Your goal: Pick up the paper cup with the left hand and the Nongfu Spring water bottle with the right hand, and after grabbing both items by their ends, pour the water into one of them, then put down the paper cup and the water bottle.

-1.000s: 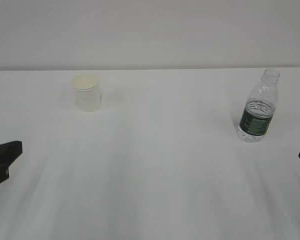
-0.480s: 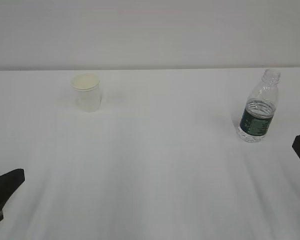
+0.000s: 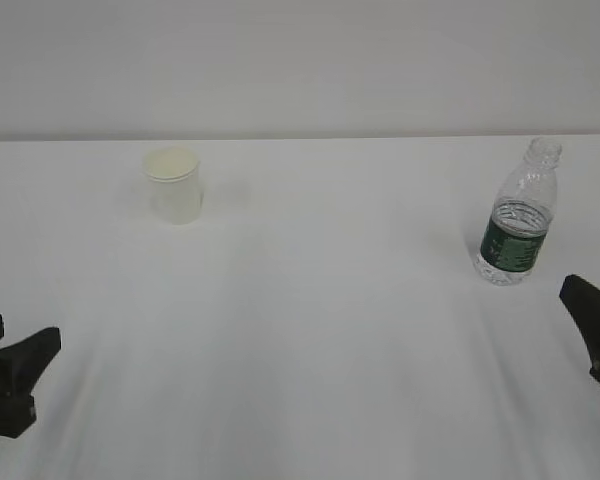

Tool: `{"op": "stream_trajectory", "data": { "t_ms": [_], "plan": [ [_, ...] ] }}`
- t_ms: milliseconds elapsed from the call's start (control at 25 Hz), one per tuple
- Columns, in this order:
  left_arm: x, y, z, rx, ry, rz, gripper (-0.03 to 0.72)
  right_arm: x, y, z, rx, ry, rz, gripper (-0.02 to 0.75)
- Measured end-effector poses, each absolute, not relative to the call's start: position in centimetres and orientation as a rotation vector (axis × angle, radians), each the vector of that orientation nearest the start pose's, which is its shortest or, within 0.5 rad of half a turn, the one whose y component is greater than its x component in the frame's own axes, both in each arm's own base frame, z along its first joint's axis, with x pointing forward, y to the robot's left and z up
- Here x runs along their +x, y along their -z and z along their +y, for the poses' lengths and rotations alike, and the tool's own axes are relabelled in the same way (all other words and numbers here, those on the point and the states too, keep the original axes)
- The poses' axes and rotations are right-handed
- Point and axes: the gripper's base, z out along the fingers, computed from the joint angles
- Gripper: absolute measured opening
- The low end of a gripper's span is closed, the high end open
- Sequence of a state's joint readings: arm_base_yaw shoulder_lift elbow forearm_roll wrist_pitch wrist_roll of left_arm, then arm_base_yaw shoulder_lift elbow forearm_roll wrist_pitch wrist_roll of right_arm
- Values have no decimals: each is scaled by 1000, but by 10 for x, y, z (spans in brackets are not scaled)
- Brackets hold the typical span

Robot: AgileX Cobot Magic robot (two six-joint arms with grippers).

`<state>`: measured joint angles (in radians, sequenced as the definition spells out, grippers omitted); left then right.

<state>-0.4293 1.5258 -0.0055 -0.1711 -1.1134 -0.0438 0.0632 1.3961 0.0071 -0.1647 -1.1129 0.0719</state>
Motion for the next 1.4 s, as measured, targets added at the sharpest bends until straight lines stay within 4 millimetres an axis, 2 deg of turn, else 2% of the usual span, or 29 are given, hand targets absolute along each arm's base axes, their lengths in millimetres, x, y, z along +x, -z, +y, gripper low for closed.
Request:
{"op": "stream_trajectory", "data": {
  "t_ms": [120,320,720,1040,1400],
  "plan": [
    [165,-116,-60,202,199,1967,450,163,-139,24,-167,-178,1844,587],
    [173,-104,-63,215,185,2013,450,164,-125,24,-179,-173,1926,587],
    [197,-114,-72,170,195,1926,454,175,-129,23,-201,-123,1886,587],
    [213,-122,-78,139,202,1871,573,182,-132,22,-227,-89,1857,587],
    [219,-124,-76,79,176,1858,587,182,-132,18,-179,-56,1861,587]
  ]
}}
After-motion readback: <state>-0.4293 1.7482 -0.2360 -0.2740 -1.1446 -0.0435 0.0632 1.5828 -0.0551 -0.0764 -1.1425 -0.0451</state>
